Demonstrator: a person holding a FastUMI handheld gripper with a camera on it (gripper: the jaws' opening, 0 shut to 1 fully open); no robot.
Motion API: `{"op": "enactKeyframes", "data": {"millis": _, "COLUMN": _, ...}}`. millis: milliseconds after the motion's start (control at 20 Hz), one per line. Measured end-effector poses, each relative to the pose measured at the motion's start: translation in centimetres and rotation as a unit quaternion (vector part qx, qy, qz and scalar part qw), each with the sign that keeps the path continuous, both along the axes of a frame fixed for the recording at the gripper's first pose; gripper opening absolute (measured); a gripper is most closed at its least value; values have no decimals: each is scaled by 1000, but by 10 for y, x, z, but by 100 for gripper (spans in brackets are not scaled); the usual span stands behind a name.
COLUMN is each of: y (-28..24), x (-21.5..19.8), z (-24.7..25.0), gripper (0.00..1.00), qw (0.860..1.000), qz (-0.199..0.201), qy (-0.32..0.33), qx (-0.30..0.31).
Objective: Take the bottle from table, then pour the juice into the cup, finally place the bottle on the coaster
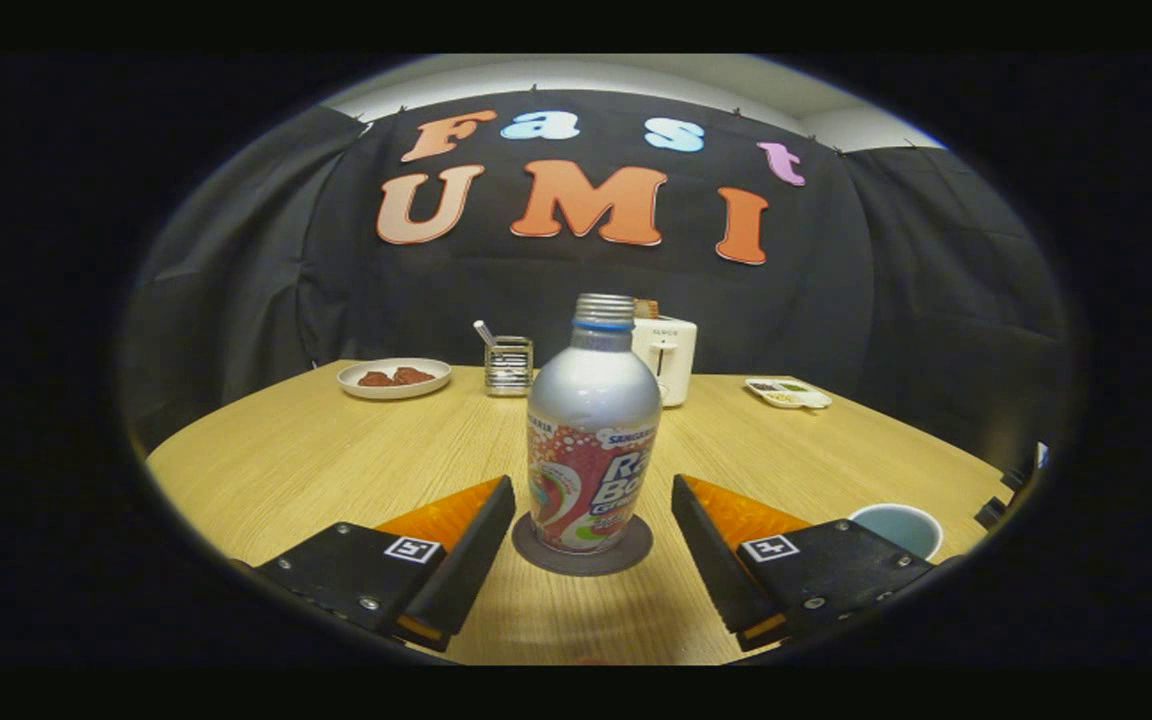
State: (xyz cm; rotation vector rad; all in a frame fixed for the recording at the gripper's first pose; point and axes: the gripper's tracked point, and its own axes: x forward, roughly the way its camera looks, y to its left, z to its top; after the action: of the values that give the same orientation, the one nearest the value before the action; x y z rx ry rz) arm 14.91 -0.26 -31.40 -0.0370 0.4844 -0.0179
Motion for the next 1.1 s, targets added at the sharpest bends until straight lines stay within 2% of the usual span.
{"op": "enactKeyframes", "data": {"millis": 250, "y": -16, "x": -35, "z": 65, "gripper": 96, "qw": 998, "qz": 20, "qy": -56, "qx": -26}}
{"op": "enactKeyframes", "data": {"millis": 700, "y": -41, "x": -86, "z": 189, "gripper": 97, "qw": 986, "qz": 10, "qy": -167, "qx": 20}}
{"op": "enactKeyframes", "data": {"millis": 900, "y": -36, "x": -106, "z": 223, "gripper": 96, "qw": 980, "qz": 5, "qy": -196, "qx": 44}}
{"op": "enactKeyframes", "data": {"millis": 1100, "y": -12, "x": -125, "z": 238, "gripper": 97, "qw": 980, "qz": 39, "qy": -193, "qx": -1}}
